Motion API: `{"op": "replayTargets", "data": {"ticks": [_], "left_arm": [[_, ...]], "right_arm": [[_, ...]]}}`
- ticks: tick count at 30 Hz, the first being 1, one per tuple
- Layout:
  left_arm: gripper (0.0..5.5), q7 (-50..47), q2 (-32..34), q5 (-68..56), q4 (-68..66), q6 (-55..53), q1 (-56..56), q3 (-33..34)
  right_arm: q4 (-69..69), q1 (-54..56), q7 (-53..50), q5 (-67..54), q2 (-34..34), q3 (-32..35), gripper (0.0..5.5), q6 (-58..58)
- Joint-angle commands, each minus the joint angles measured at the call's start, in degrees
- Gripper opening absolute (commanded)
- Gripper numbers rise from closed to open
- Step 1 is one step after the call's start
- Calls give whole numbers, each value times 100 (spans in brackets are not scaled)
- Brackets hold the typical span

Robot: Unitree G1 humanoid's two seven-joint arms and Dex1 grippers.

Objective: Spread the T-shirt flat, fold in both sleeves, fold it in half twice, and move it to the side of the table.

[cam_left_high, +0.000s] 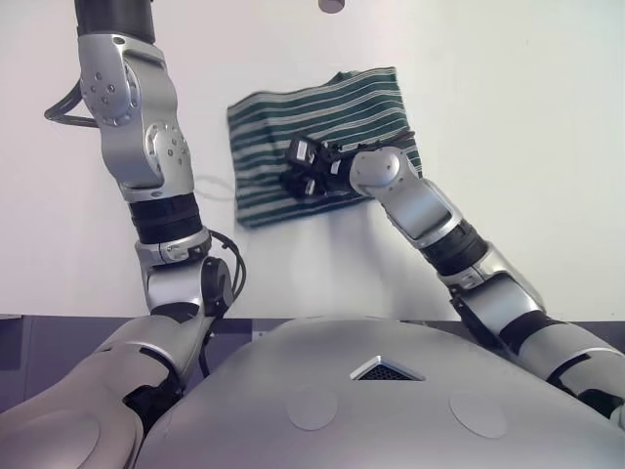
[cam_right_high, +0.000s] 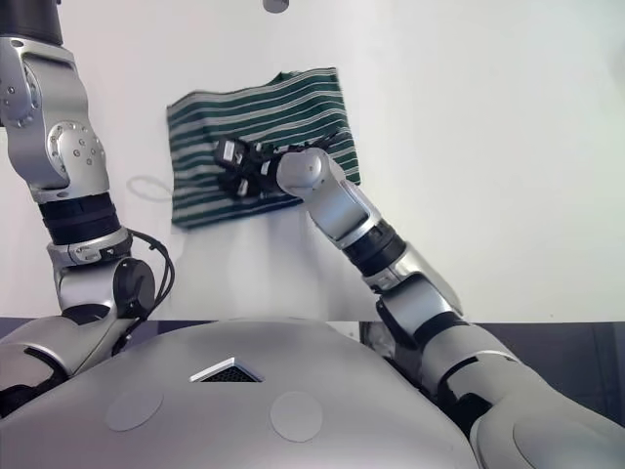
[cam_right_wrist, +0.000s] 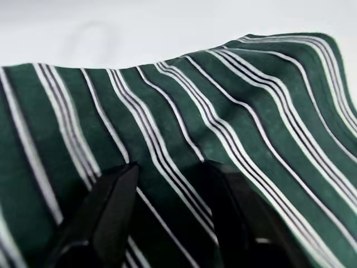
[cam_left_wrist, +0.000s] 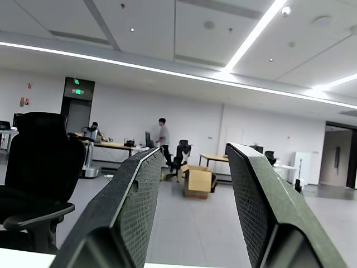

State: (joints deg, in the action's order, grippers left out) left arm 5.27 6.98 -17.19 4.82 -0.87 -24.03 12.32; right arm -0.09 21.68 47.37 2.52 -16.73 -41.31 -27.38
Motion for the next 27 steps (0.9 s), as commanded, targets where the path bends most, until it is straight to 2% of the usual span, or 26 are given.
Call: {"op": "replayTargets", "data": {"ticks": [1, 2, 5, 8, 11, 13, 16, 18, 20, 22, 27], "left_arm": [[211, -12, -17, 192, 28, 115, -34, -149], [211, -4, -15, 227, 37, 143, -37, -187], [211, 43, -9, 322, 125, 170, 36, -327], [211, 410, 143, 520, 282, 125, 195, -717], [211, 1690, 1171, 1307, 541, 565, 787, -1676], [211, 2622, 2108, 1838, 583, 1378, 1438, -2110], [256, 3371, 3475, 2919, 133, 3376, 2221, -2625], [295, 3420, 3940, 3466, -399, 4398, 2297, -2828], [332, 3211, 4144, 4113, -828, 5057, 2150, -2926], [374, 2693, 4037, 5184, -973, 5066, 1873, -2923], [379, 1734, 3499, 6949, -1205, 4535, 1400, -3371]], "right_arm": [[-71, -705, 1726, 579, -2635, -497, 217, 2371], [92, -684, 1633, 947, -3064, -499, 217, 3346], [1020, -127, 714, 2241, -3621, -516, 217, 6318], [1315, 425, -20, 2731, -3823, 41, 217, 8117], [809, 959, -253, 1543, -4094, 1157, 217, 8358], [415, 845, -363, 514, -4363, 1811, 217, 8026], [336, -795, -921, 83, -4643, 2577, 232, 8455], [897, -2037, -1337, 629, -4592, 3015, 267, 9133], [1721, -3116, -1796, 1314, -4470, 3483, 308, 9665], [2298, -3670, -2169, 1880, -4419, 3763, 354, 9883], [2662, -3602, -2667, 2937, -4219, 3819, 359, 10121]]}}
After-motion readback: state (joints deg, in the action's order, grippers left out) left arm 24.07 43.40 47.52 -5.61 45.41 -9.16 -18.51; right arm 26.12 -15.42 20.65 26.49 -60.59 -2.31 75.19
